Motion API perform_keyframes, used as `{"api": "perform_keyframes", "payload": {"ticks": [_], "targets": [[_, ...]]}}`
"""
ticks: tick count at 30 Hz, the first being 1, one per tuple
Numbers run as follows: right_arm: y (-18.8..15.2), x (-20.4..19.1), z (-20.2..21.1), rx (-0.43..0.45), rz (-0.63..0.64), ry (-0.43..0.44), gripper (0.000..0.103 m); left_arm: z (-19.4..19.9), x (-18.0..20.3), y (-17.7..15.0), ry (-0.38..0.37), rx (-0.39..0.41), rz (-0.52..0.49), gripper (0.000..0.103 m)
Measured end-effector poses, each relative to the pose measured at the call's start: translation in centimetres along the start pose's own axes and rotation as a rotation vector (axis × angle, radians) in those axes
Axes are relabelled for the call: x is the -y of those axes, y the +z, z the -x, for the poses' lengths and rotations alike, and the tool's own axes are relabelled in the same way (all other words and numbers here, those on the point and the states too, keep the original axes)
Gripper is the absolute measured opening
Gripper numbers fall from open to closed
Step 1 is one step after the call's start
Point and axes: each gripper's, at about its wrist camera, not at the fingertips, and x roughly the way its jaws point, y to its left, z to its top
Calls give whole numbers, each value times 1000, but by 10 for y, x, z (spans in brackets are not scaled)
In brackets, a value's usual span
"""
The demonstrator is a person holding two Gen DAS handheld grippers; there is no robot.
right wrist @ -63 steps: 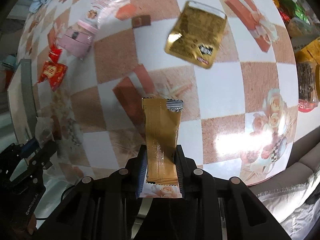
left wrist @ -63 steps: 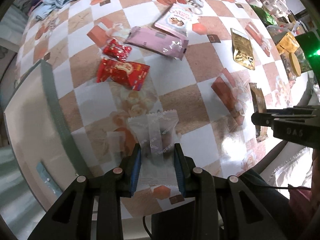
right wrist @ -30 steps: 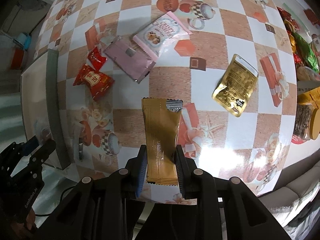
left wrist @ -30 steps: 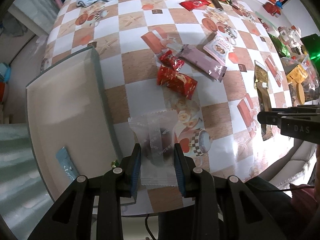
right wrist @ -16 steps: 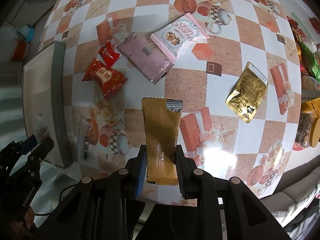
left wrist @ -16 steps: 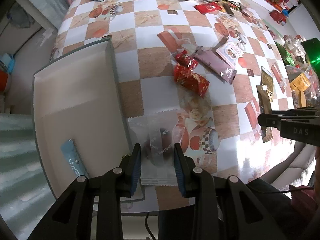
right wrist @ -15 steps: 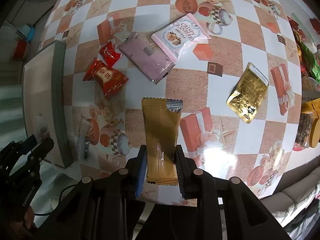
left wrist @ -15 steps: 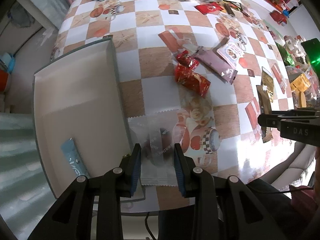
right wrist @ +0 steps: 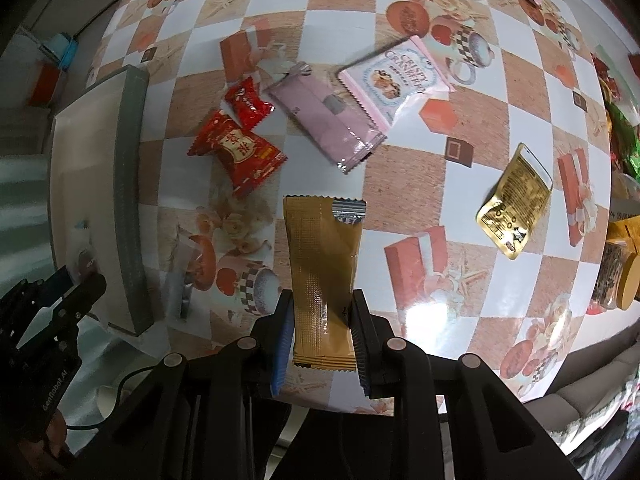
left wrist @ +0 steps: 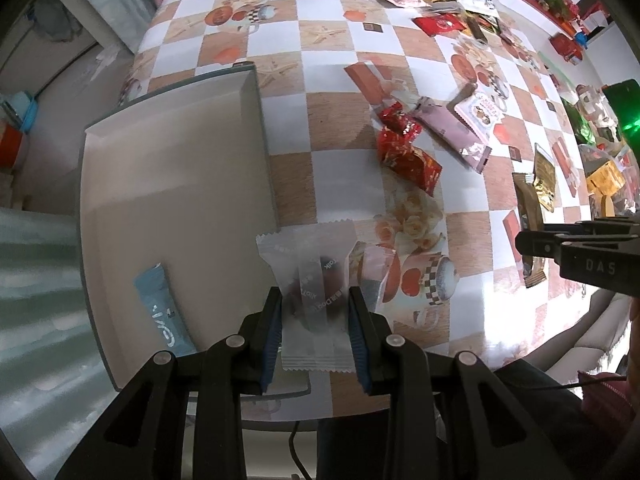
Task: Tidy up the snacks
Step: 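Carry the tan bar packet and clear packet over the white tray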
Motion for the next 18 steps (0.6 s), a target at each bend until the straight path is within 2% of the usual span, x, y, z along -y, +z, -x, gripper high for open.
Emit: {"api": "perform_keyframes", "payload": {"ticks": [18], "targets": [[12,-44,-5,-3,86,-15,29,1,-39,-12,7,10,92,34]]}}
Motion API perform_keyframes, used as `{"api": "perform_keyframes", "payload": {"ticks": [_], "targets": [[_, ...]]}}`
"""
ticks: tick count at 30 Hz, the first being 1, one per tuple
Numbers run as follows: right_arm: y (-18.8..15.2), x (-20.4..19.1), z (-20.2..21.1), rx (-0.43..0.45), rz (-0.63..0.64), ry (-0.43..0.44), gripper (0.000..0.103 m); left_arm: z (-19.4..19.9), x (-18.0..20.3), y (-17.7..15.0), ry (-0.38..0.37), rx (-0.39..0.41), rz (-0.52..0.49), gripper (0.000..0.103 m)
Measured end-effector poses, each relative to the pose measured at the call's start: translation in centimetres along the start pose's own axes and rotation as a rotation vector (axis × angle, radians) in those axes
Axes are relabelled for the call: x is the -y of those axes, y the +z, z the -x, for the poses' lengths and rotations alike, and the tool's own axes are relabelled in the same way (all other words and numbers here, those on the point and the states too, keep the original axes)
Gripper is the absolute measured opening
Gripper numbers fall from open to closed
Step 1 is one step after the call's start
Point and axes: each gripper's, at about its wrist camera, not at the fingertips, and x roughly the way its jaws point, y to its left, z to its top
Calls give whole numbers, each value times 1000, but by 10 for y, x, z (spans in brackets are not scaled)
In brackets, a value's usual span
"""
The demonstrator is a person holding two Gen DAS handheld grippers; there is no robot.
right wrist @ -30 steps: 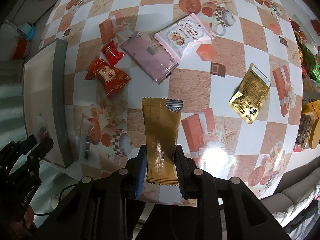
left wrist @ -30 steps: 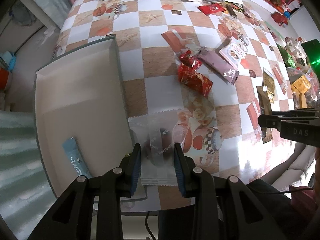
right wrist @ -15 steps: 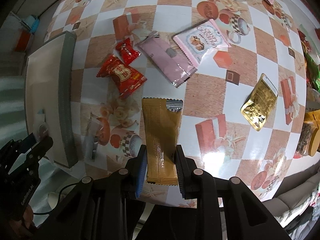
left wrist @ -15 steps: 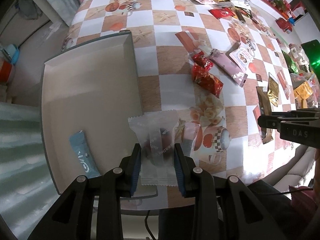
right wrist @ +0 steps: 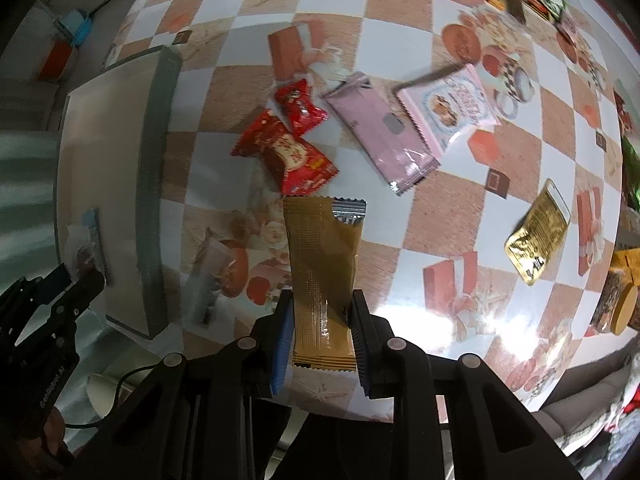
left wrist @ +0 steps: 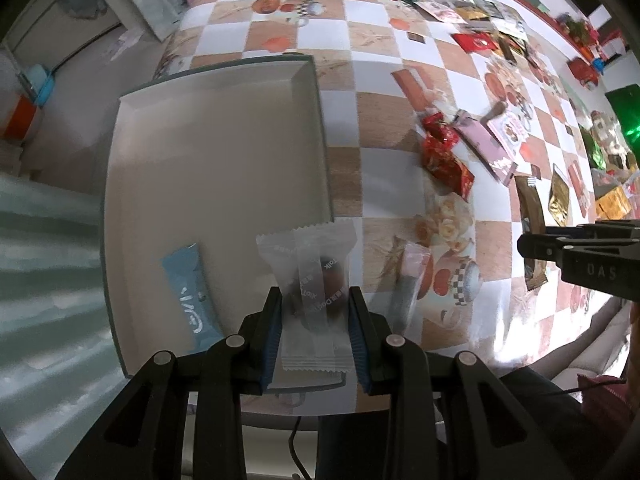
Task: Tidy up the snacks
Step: 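Carry the tan bar packet and clear packet over the white tray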
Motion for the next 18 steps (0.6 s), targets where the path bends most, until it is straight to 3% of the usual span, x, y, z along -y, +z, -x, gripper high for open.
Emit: {"api": "perform_keyframes", "payload": {"ticks": [18], "targets": [[18,-60,-4,2,123,-6,29,0,-50,-13,26,6,122,34]]}}
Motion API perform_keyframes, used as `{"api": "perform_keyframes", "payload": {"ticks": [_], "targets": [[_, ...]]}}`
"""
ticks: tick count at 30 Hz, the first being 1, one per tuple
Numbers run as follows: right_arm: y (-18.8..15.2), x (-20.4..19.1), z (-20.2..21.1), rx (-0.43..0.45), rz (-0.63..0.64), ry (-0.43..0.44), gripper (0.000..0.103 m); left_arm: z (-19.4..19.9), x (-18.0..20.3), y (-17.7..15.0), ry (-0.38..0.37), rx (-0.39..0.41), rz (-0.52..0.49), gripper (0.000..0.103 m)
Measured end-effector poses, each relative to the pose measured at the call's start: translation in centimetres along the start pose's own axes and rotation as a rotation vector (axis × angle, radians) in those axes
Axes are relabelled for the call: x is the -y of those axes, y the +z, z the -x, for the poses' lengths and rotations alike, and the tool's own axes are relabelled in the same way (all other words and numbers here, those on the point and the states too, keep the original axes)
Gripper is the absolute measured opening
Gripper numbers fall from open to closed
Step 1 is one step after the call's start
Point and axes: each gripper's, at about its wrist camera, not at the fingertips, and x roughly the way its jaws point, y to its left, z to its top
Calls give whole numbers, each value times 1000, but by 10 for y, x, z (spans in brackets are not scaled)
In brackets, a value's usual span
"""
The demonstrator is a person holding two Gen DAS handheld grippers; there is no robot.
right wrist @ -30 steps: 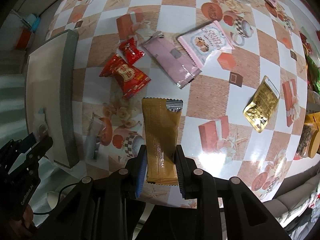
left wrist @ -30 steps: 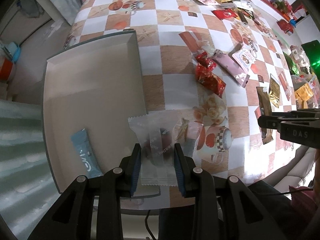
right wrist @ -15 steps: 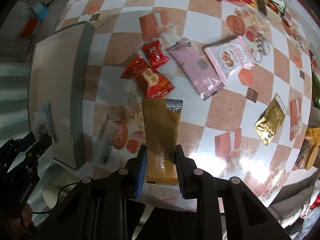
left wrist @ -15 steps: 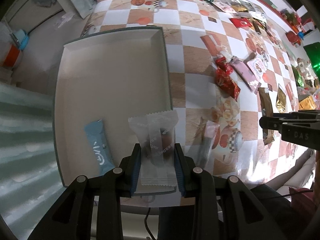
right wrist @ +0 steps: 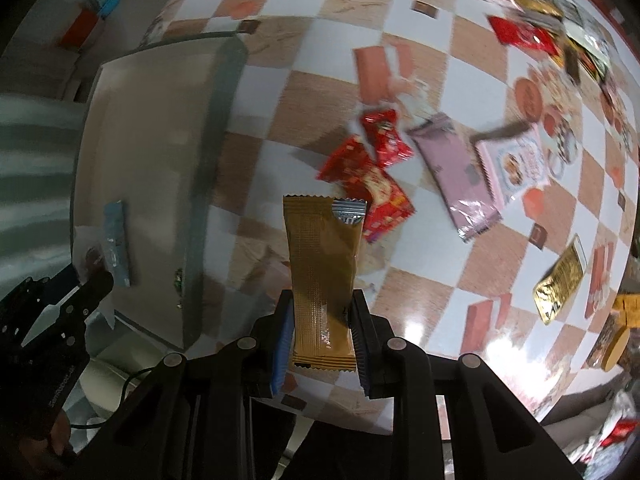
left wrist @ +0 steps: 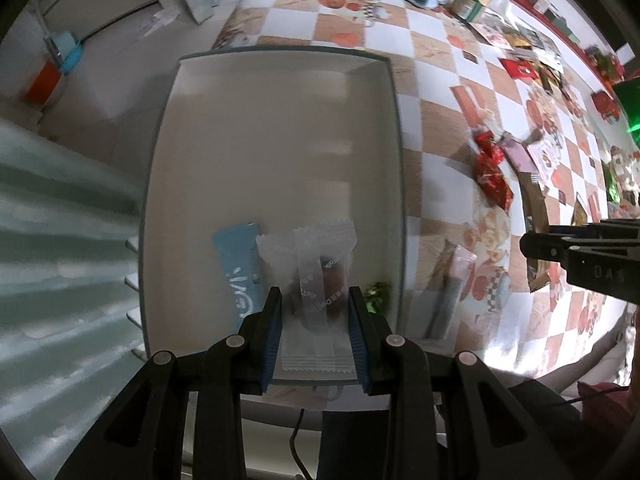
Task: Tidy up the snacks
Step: 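Carry the tan bar packet and clear packet over the white tray, then open both tools to release the tan bar and clear packet into the tray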
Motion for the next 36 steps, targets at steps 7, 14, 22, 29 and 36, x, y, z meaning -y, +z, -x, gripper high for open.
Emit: {"api": "perform_keyframes", "payload": {"ticks": [7,14,22,29,36], "targets": [[11,-37,-6,-10,69,-8,29,-6,-26,0,5,-10,87,34],[21,-76,-7,-20,157,-36,29,-15,-47,-3,0,-28,166,34],[35,-123,-16,-30,236,-8,29,-24,-56,-6,-4,-51,195,34],[42,-156,-34,-42,256,23,29,-32,-57,-3,-4,-66,199,34],[49,-173,-46,-50,260,54,29,-35,-56,-4,-3,-78,192,34]]}}
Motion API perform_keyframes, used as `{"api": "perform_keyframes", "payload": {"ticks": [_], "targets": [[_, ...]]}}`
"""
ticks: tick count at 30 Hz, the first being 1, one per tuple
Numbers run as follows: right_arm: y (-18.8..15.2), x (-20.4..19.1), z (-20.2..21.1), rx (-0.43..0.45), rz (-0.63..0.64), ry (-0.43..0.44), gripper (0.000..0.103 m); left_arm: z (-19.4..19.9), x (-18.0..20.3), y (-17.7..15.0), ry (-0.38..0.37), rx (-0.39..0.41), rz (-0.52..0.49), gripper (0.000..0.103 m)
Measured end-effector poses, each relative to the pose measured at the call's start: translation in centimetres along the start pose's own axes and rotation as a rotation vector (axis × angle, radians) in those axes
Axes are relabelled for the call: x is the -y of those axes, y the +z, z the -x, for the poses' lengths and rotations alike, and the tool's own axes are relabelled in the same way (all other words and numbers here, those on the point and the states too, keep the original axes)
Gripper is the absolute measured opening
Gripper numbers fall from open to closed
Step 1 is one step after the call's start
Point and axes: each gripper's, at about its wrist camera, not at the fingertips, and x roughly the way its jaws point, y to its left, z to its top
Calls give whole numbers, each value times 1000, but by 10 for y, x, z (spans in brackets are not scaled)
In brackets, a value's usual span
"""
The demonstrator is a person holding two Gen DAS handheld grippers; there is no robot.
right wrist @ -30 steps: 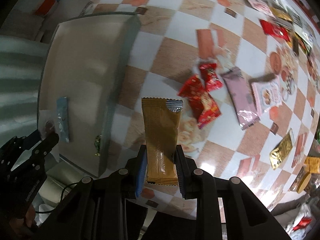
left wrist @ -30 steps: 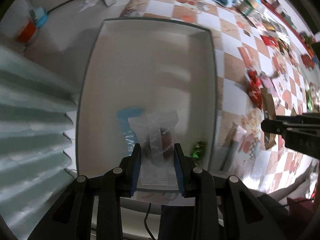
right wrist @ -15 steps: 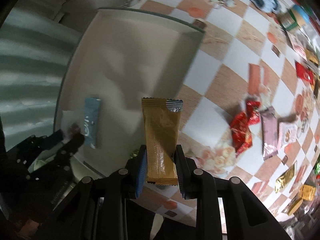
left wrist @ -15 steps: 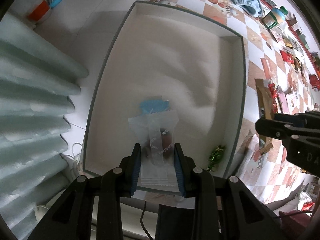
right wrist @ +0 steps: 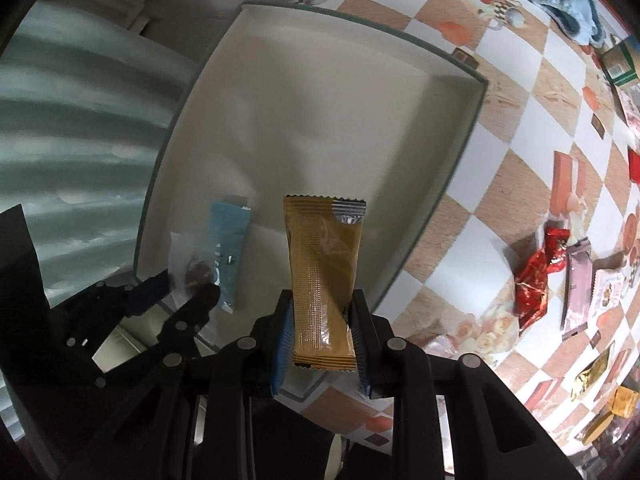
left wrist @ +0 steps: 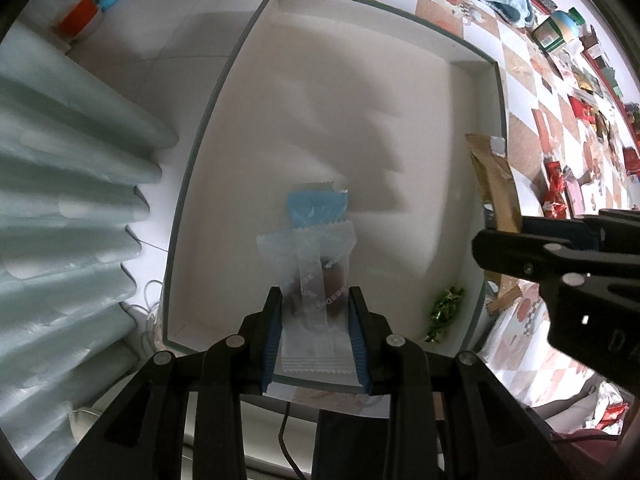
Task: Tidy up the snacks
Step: 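Open both tools to release the tan bar and clear packet into the tray, then move both tools away from the tray back toward the snacks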
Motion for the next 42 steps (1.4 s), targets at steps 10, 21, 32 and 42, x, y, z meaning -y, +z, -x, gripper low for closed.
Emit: {"api": "perform_keyframes", "payload": {"ticks": [10,21,32,42], "targets": [[6,-24,-7,1,-34,-18,83,6,9,-4,31,28,-20,79],[-17,39,3,24,-197,-51,103,6,23,-6,45,41,-65,80],[-85,101,-34,-126,-409,-86,103,-2,42,-12,48,3,-135,80],[-103,73,-80,-177,-419,-58,103,0,55,-24,89,-16,-201,80]]}}
